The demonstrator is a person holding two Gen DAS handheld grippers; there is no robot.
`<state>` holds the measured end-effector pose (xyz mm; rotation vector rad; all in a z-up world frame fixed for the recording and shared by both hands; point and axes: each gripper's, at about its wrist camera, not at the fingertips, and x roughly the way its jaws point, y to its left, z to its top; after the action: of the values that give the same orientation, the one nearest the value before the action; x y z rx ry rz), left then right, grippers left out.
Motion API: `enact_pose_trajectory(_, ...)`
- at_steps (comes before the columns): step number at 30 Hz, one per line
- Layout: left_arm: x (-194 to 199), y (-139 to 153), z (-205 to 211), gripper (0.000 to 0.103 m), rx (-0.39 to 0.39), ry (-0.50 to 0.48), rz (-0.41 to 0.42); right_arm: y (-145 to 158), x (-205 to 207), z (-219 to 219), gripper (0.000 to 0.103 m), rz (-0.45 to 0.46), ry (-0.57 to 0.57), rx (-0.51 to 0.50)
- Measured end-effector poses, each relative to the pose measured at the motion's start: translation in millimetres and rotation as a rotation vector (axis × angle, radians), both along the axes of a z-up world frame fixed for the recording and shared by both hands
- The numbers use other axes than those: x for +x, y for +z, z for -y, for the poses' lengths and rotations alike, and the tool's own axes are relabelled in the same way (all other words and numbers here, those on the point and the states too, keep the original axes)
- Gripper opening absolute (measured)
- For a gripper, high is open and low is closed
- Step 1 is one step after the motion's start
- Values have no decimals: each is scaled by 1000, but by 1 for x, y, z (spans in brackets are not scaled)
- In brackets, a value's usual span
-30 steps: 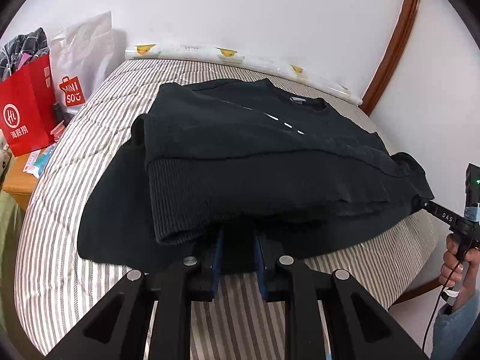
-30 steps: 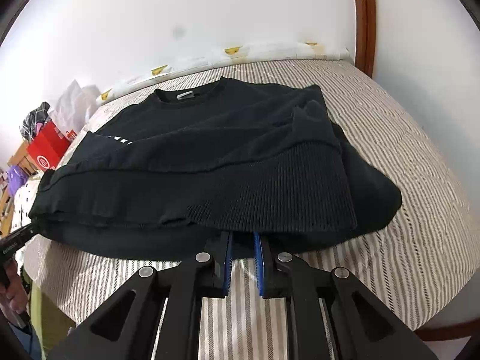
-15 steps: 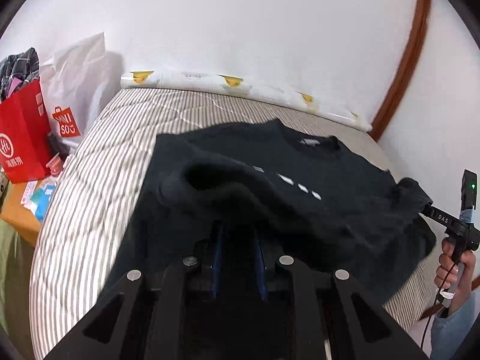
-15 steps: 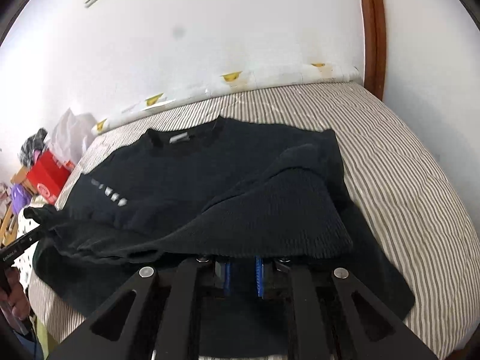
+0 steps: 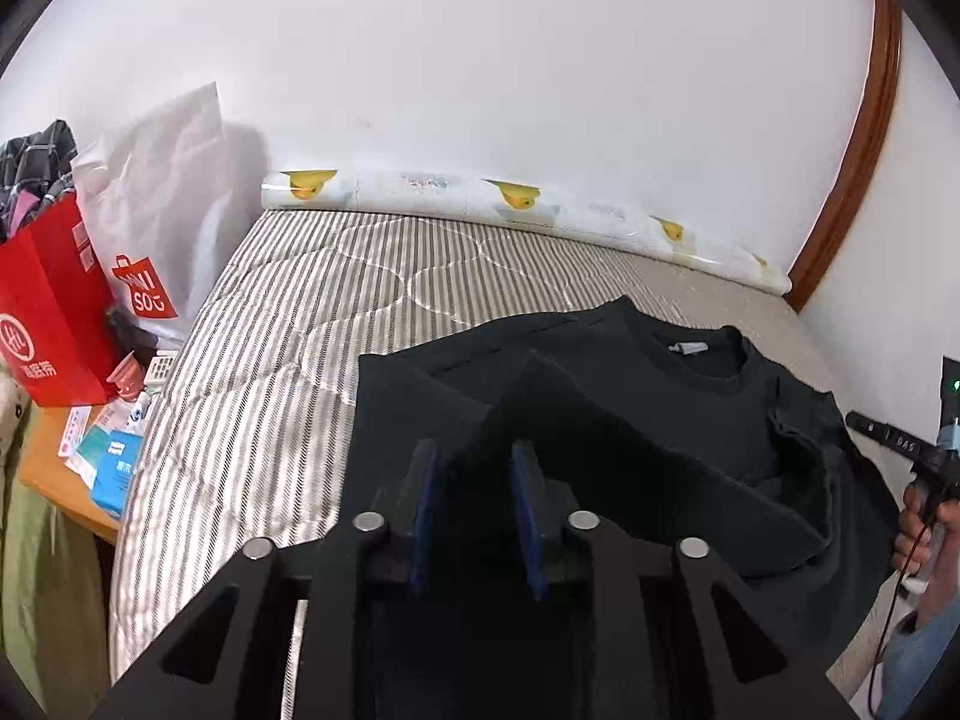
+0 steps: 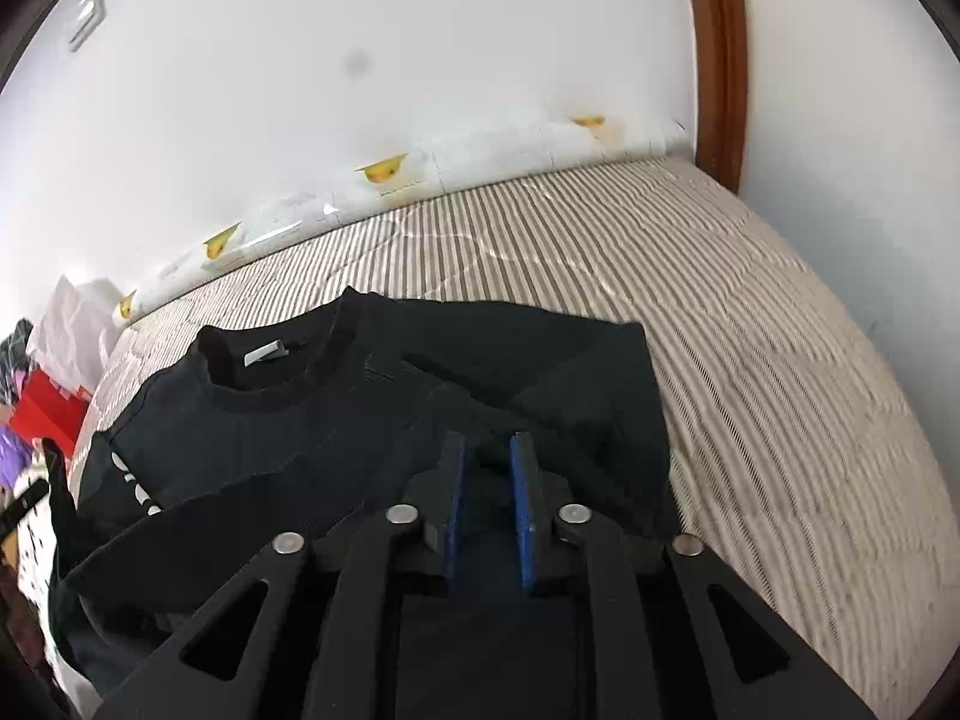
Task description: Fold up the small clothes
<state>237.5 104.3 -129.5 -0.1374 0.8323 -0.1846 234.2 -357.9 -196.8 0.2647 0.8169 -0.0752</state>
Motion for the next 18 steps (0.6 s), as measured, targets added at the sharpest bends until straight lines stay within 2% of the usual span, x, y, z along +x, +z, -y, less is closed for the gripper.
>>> enact_pose_trajectory(1,2,-1,-2,26,9,-10,-5,1,1,0,40,2,24,-9)
enact_pose_trajectory(3,7,-3,-2,32,27,-27,-8,2,5,1,52,1,49,-28)
enact_pose_trajectory(6,17,-8,0,51,28,-88,-35,0,17,4,54,-22,76,-43)
enact_pose_trajectory(9,22,-12,5,51,33,-139,-41,-5,32,9,54,-64,92,-19)
enact_pose_trajectory(12,32,-20,11,51,18,-191,-83,-10,43,6,54,-85,119,-7)
enact_pose_trajectory(16,40,-28,17,50,17,-211,-105,-19,62,-2,54,-121,173,-8)
enact_pose_trajectory(18,42,-28,18,39,3,-216,-107,-24,69,-8,53,-146,208,-4)
